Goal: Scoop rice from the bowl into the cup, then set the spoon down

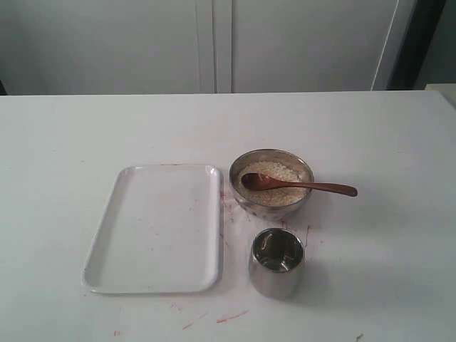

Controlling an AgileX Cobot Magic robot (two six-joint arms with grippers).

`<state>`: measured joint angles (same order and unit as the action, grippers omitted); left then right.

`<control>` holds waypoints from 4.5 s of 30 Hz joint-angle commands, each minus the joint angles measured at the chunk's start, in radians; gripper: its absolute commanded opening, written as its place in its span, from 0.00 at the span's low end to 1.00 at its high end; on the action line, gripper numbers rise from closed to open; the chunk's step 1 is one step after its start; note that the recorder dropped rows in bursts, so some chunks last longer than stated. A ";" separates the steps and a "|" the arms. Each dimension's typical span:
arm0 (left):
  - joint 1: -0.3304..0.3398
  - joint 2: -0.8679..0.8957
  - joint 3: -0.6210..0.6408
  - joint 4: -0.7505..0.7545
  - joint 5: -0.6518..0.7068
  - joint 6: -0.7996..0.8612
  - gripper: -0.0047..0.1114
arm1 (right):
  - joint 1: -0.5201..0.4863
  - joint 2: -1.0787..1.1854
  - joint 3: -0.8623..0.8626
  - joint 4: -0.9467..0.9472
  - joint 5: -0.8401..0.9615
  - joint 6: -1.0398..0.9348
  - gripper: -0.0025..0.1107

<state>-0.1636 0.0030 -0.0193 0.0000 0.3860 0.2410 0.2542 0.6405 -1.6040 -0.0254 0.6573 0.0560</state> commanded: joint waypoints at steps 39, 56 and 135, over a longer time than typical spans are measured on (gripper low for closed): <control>-0.002 -0.003 0.009 0.000 0.033 -0.006 0.16 | 0.057 0.910 0.326 -0.082 0.241 -0.789 0.02; -0.002 -0.003 0.009 0.000 0.033 -0.006 0.16 | 0.043 1.061 0.326 -0.126 0.234 -0.868 0.02; -0.002 -0.003 0.009 0.000 0.033 -0.006 0.16 | 0.043 1.198 0.407 -0.307 0.104 -0.829 0.18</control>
<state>-0.1636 0.0030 -0.0193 0.0000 0.3860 0.2410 0.3078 1.8386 -1.2021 -0.3377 0.7662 -0.7814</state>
